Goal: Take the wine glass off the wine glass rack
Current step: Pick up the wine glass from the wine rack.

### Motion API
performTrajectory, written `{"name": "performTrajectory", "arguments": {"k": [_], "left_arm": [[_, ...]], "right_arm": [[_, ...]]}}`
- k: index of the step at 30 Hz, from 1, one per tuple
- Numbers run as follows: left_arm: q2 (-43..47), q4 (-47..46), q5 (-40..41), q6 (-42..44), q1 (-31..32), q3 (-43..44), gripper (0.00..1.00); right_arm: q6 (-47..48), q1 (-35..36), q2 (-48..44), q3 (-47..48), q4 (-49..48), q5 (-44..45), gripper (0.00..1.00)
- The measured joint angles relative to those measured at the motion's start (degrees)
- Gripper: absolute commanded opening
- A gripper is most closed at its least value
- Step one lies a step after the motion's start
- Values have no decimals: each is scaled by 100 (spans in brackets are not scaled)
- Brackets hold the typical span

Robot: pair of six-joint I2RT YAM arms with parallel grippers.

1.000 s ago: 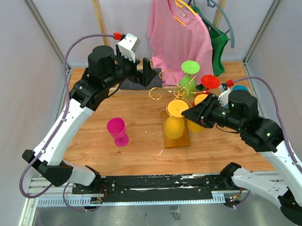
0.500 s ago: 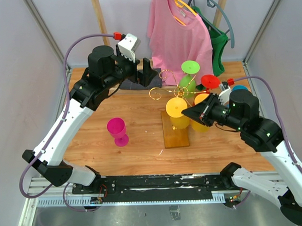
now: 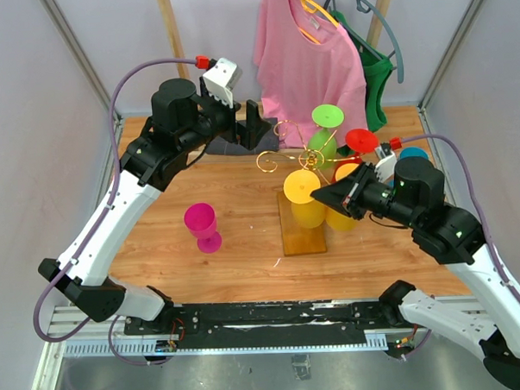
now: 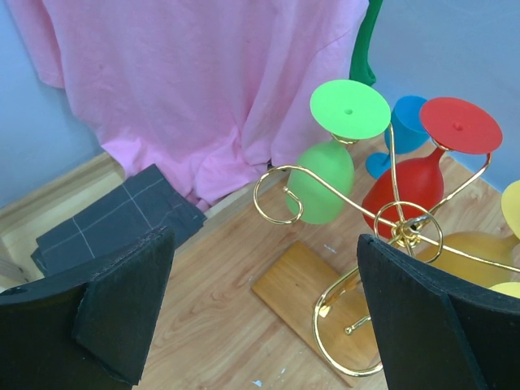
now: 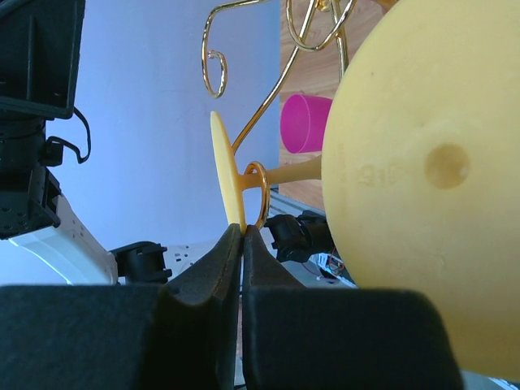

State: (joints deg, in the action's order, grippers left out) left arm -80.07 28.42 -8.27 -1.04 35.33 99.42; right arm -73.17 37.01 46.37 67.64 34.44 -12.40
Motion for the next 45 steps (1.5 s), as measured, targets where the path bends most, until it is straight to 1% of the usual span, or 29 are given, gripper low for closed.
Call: {"name": "performTrajectory", "arguments": {"k": [12,22,30,45], "left_arm": [[0,0,-39,48,0,0,99],[0,0,-44,63,0,0,99],[0,0,-42,66,0,0,99],[0,-2,-42,66,0,-2,99]], "right_arm": [[-260,-2,-96,-114,-221,-63,1],[-579,0,-271,-463,-507,-70,1],[-769,0,-275,-535,-752,-138,1],[-894,0,-343,-546,-861,-175,0]]}}
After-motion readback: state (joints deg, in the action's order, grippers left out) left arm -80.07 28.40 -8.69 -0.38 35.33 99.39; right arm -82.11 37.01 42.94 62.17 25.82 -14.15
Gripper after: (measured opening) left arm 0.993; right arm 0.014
